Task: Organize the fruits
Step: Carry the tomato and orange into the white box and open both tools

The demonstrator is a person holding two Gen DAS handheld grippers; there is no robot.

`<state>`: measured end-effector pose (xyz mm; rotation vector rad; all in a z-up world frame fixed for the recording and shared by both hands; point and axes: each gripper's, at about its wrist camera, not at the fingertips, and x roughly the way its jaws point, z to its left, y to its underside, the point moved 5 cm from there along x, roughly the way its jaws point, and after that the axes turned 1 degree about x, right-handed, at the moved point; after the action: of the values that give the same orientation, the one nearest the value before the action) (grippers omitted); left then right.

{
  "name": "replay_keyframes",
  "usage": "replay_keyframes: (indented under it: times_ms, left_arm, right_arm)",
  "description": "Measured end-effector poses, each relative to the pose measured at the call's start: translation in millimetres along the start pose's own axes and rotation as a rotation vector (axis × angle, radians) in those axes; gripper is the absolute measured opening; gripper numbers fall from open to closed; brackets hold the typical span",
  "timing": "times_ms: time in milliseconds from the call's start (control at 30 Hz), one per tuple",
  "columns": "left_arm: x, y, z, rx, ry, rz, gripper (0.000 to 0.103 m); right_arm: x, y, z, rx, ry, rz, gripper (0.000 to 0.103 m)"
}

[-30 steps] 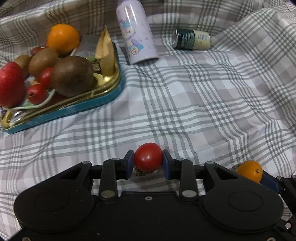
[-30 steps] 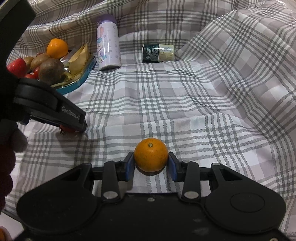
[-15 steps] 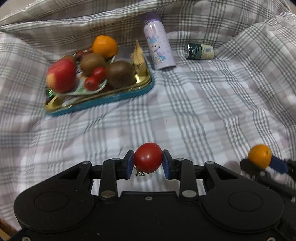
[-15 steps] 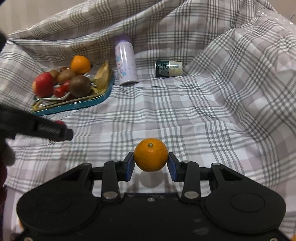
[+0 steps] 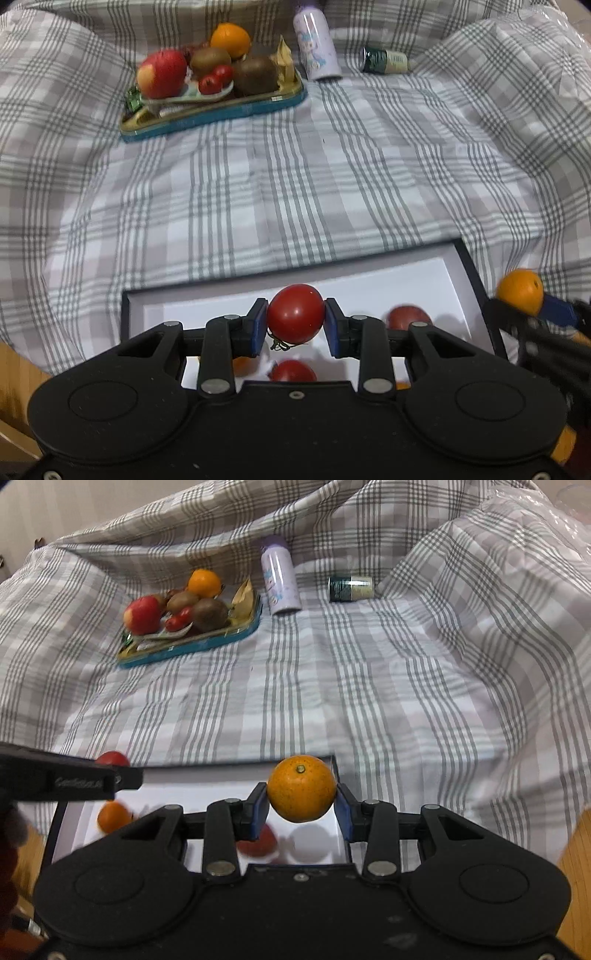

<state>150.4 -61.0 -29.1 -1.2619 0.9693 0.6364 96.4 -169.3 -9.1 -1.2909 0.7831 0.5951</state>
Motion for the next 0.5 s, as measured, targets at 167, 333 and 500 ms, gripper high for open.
replay_keyframes:
  times_ms: [167, 333, 500]
  left_arm:
    - [18, 8, -9, -0.003, -0.002, 0.028, 0.041]
    - [32, 14, -13, 0.000, -0.023, 0.048, 0.041]
    - [27, 20, -13, 0.004, -0.025, 0.042, 0.042]
  right_arm:
    - [-7, 31, -1, -0.012, 0.011, 0.054, 0.040]
    - [-4, 49, -2, -0.014, 0.018, 0.096, 0.040]
    - [0, 58, -3, -0.012, 0.023, 0.118, 0.040]
